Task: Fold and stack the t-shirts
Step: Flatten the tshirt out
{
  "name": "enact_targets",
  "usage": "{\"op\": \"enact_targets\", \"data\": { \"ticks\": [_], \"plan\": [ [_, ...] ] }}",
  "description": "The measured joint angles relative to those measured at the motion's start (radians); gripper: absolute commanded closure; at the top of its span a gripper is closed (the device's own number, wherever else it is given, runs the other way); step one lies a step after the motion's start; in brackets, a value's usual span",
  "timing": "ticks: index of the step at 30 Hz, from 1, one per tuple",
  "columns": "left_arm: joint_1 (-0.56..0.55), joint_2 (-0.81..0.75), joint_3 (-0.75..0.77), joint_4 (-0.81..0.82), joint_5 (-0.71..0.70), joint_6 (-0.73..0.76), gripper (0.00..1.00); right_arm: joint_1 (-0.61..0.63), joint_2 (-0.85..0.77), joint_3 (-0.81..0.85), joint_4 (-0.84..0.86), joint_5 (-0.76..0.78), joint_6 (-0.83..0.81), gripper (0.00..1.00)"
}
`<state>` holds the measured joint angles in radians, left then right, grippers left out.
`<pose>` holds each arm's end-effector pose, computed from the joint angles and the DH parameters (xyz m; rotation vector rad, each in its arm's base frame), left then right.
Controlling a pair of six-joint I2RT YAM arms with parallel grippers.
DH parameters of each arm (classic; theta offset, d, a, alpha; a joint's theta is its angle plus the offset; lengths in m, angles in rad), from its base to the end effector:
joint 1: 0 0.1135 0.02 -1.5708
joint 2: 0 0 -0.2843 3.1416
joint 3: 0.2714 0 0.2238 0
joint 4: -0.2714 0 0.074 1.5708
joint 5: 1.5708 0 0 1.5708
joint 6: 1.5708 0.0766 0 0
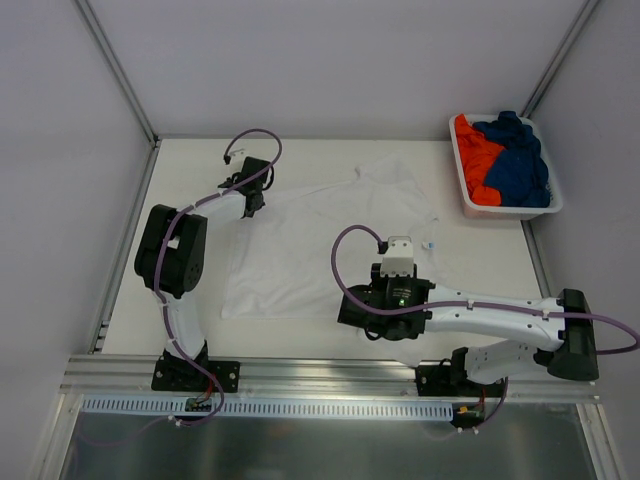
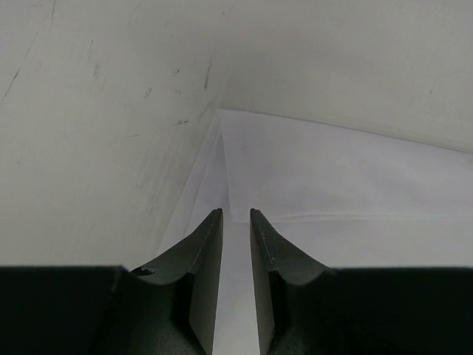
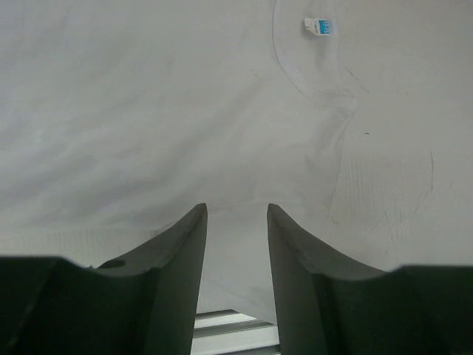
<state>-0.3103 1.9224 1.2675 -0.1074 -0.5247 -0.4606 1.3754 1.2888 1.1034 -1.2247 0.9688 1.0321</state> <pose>0.4183 -0.0938 0.1998 -0.4179 2.1785 0.1939 0.0974 0.1669 0.2899 -0.2804 2.1563 -0.2470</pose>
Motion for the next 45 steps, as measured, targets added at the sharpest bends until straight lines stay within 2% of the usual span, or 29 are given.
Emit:
{"op": "enact_targets", "data": {
  "ticks": [10,17,20,21,29,31,32,34,45],
  "plan": [
    [0.0,0.005,0.011,-0.062,0.001,-0.012,0.77,0.0,0.006,0.0,0.024,0.0,-0.005,0.58],
    [0.0,0.049,0.087,-0.09,0.002,-0.013,0.77,0.0,0.006,-0.003,0.043,-0.001,-0.015,0.58],
    [0.0,0.066,0.102,-0.103,0.003,-0.017,0.74,0.0,0.006,-0.008,0.05,-0.001,-0.017,0.58],
    [0.0,0.074,0.108,-0.109,0.005,-0.019,0.68,0.001,0.004,-0.011,0.054,-0.002,-0.019,0.58],
    [0.0,0.107,0.125,-0.161,0.02,-0.056,0.66,0.001,-0.037,-0.04,0.066,-0.006,-0.02,0.58],
    [0.0,0.107,0.125,-0.163,0.021,-0.059,0.69,0.001,-0.047,-0.042,0.069,-0.006,-0.02,0.58],
    [0.0,0.107,0.125,-0.167,0.021,-0.061,0.85,0.001,-0.049,-0.042,0.068,-0.006,-0.02,0.58],
    [0.0,0.107,0.126,-0.169,0.022,-0.073,0.99,0.001,-0.05,-0.043,0.069,-0.006,-0.02,0.58],
    [0.0,0.129,0.169,-0.195,0.015,-0.072,1.0,0.001,-0.053,-0.055,0.071,-0.008,-0.02,0.59]
  ]
}}
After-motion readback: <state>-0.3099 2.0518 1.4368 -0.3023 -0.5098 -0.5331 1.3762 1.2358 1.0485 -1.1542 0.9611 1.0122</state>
